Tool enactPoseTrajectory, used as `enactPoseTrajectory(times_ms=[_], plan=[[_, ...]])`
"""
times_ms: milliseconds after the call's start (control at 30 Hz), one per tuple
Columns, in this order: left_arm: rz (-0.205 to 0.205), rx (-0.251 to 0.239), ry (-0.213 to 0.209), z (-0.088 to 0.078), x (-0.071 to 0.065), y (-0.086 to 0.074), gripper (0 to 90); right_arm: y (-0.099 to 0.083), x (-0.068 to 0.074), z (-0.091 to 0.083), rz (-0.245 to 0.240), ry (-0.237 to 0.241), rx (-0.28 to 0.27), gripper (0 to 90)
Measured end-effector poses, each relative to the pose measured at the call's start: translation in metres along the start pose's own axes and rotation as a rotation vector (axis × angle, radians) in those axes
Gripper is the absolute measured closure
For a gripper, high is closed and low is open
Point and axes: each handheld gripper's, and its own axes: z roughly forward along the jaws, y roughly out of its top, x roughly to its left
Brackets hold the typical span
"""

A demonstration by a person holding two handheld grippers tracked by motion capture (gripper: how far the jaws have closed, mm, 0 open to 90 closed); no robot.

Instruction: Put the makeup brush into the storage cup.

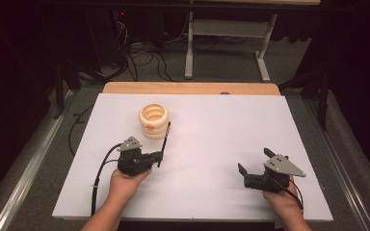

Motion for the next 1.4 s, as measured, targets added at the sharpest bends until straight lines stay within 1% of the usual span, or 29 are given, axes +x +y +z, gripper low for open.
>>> enactPoseTrajectory(times_ms=[33,100,167,200,333,367,400,433,633,667,700,733,800,867,900,933,1000,1033,1100,1133,1167,1233,1267,1300,1333,1367,1400], plan=[[0.007,-0.004,0.001,0.0,0.0,0.0,83.7,0.0,0.0,0.0,-0.004,0.001,-0.003,0.7],[0.005,-0.02,-0.001,0.001,0.0,-0.003,83.7,0.0,0.0,0.0,-0.003,0.002,-0.006,0.7],[-0.013,-0.033,-0.011,0.002,0.002,-0.008,83.7,0.0,0.001,0.0,-0.003,0.001,-0.008,0.7],[-0.022,-0.043,-0.019,0.003,0.003,-0.01,83.7,-0.001,0.001,0.001,-0.012,0.004,-0.01,0.7],[0.004,-0.083,-0.032,0.004,0.002,-0.013,83.7,-0.001,0.001,0.003,-0.015,0.005,-0.011,0.7],[0.009,-0.078,-0.042,0.006,0.001,-0.014,83.7,-0.001,0.001,0.003,-0.018,0.009,-0.011,0.7],[0.009,-0.078,-0.042,0.006,0.001,-0.014,83.7,-0.001,0.002,0.003,-0.009,0.008,-0.004,0.7],[0.011,-0.076,-0.043,0.006,0.001,-0.014,83.7,-0.001,0.001,0.004,-0.015,0.004,-0.005,0.7],[0.044,-0.099,-0.047,0.008,-0.004,-0.015,83.7,0.0,0.003,0.005,-0.002,0.0,-0.002,0.8],[0.048,-0.103,-0.05,0.008,-0.004,-0.015,83.7,0.0,0.003,0.005,-0.002,0.0,-0.002,0.8],[0.044,-0.119,-0.059,0.007,-0.004,-0.015,83.7,0.001,0.005,0.007,0.005,0.007,0.003,0.8],[0.044,-0.119,-0.059,0.007,-0.004,-0.015,83.7,0.002,0.005,0.008,0.004,0.012,0.001,0.8],[0.048,-0.135,-0.058,0.006,-0.005,-0.014,83.7,0.005,0.007,0.009,0.014,0.019,-0.009,0.8],[0.053,-0.137,-0.056,0.006,-0.005,-0.014,83.7,0.009,0.008,0.01,0.024,0.034,-0.018,0.8],[0.061,-0.147,-0.054,0.004,-0.005,-0.014,83.7,0.012,0.008,0.01,0.023,0.04,-0.023,0.8],[0.061,-0.147,-0.054,0.004,-0.005,-0.014,83.7,0.015,0.01,0.011,0.033,0.043,-0.025,0.8],[0.065,-0.154,-0.053,0.003,-0.005,-0.013,83.7,0.021,0.01,0.013,0.018,0.046,-0.033,0.8],[0.068,-0.158,-0.051,0.002,-0.005,-0.012,83.7,0.021,0.01,0.013,0.018,0.046,-0.033,0.8],[0.07,-0.166,-0.049,0.001,-0.006,-0.011,83.7,0.03,0.012,0.016,0.0,0.054,-0.053,0.7],[0.07,-0.166,-0.049,0.001,-0.006,-0.011,83.7,0.033,0.013,0.017,-0.005,0.075,-0.076,0.7],[0.076,-0.17,-0.047,0.0,-0.006,-0.011,83.7,0.036,0.014,0.018,-0.013,0.092,-0.087,0.7],[0.077,-0.171,-0.047,0.0,-0.007,-0.011,83.7,0.041,0.017,0.023,-0.029,0.09,-0.088,0.7],[0.08,-0.173,-0.046,-0.001,-0.007,-0.01,83.7,0.044,0.019,0.026,-0.041,0.08,-0.092,0.8],[0.08,-0.173,-0.046,-0.001,-0.007,-0.01,83.7,0.044,0.019,0.026,-0.041,0.08,-0.092,0.8],[0.084,-0.174,-0.044,-0.002,-0.008,-0.01,83.7,0.046,0.021,0.028,-0.043,0.074,-0.092,0.8],[0.09,-0.18,-0.04,-0.003,-0.008,-0.01,83.7,0.051,0.024,0.034,-0.047,0.074,-0.087,0.8],[0.09,-0.18,-0.04,-0.003,-0.008,-0.01,83.7,0.051,0.024,0.034,-0.047,0.074,-0.087,0.8]])
